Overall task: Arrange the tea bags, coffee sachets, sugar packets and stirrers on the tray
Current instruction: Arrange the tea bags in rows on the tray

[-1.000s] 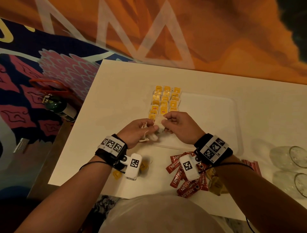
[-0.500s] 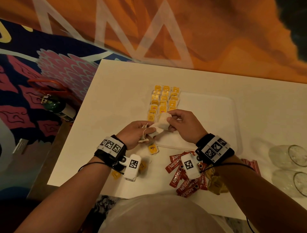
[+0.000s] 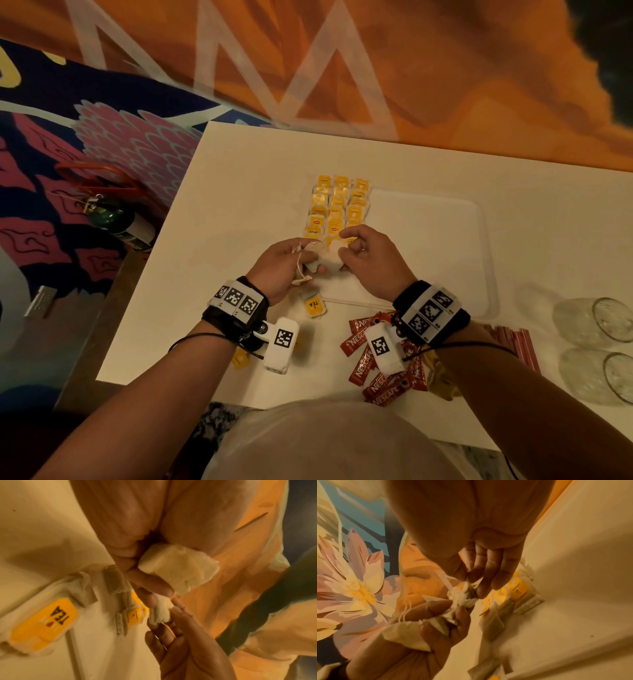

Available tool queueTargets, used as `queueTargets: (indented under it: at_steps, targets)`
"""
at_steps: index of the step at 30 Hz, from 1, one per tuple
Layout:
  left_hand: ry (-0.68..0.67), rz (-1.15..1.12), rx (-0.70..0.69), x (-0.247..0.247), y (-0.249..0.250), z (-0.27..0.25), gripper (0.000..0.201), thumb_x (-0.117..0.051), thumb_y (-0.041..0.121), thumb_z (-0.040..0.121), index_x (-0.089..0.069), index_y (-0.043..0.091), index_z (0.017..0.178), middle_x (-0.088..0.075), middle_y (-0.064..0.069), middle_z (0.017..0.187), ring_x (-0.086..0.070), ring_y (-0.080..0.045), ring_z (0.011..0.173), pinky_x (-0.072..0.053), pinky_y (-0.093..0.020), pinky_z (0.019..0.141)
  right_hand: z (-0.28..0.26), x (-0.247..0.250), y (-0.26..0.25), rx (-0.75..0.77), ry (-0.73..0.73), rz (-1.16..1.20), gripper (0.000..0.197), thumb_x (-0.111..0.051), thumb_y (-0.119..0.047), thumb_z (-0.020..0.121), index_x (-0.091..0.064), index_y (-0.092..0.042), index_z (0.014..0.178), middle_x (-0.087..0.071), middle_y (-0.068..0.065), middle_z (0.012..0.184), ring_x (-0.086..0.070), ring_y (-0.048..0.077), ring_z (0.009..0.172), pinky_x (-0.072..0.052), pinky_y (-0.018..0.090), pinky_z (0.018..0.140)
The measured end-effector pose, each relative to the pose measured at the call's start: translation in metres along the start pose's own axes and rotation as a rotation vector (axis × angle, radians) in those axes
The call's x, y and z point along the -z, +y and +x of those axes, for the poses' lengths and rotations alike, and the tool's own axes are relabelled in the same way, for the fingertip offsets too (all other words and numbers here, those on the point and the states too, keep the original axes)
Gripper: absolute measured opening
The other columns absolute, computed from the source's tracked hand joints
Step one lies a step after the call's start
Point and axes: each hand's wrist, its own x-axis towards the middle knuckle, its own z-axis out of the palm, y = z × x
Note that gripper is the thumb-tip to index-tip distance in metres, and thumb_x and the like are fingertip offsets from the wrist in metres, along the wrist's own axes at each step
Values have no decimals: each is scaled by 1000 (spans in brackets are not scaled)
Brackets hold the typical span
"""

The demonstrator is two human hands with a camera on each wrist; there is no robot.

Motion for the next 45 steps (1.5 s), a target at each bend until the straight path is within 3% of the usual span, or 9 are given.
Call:
queueTargets:
  at_steps: [5,9,15,19,23,27,35,42,45]
  targets:
    - [-116,61,-55,-3,-2,0,30,-64,6,91,-63,-3,120,-68,-29,111,-68,-30,96,-54,-38,88,-1,-4,-10,-16,-93,135,28,-64,-21,97,-62,-15,124,-73,0,83,-72,15,77,-60,37,79]
    - [-128,50,-50,-2,-3,-1,27,-66,2,90,-63,-4,116,-72,-16,99,-70,-23,83,-56,-27,75,-5,-1,-18,-34,-174,246,25,-58,-13,99,-62,-13,124,-75,8,96,-72,13,82,-60,33,77]
    - [-144,20,5,1,-4,-1,17,-58,1,95,-66,2,110,-75,-13,103,-72,-20,79,-55,-33,79,-3,2,-6,44,-65,85,19,-64,-13,96,-70,-17,114,-65,-4,87,-59,-2,58,-45,19,65]
    - [-181,-5,37,3,-5,-3,18,-59,4,95,-66,2,112,-73,-17,107,-73,-22,81,-48,-41,85,-2,2,1,52,-93,12,10,-72,-22,92,-73,-22,101,-71,-5,95,-60,-3,64,-49,21,72]
    - [-181,10,46,5,-4,-6,18,-56,7,98,-65,3,112,-73,-12,102,-73,-20,82,-52,-34,75,-2,4,2,42,-99,60,1,-70,-18,93,-71,-20,94,-72,-3,88,-69,11,71,-55,28,72]
    - [-174,-34,42,13,-5,-7,23,-52,5,99,-61,-4,118,-64,-25,108,-73,-24,81,-54,-35,74,1,9,-2,33,-78,161,3,-67,-11,94,-68,-14,95,-72,11,87,-74,29,80,-59,32,73]
    - [-11,18,58,30,-4,-11,27,-57,10,97,-63,-7,116,-73,-18,107,-68,-39,99,-52,-28,63,11,19,3,158,-12,-202,3,-66,-19,94,-69,-19,94,-65,-14,81,-59,-3,68,-46,12,66]
    - [51,-31,97,37,-11,-12,23,-47,10,102,-63,-3,112,-70,-24,114,-66,-43,105,-50,-23,50,13,8,9,85,-259,-339,4,-67,-22,93,-71,-22,96,-66,-8,90,-58,2,76,-42,6,62]
    - [59,-8,95,36,-13,-12,14,-53,10,100,-66,5,102,-72,-26,104,-66,-39,98,-48,-23,50,20,1,14,72,-233,-366,4,-67,-22,93,-70,-22,95,-67,-7,93,-59,4,81,-40,10,64]
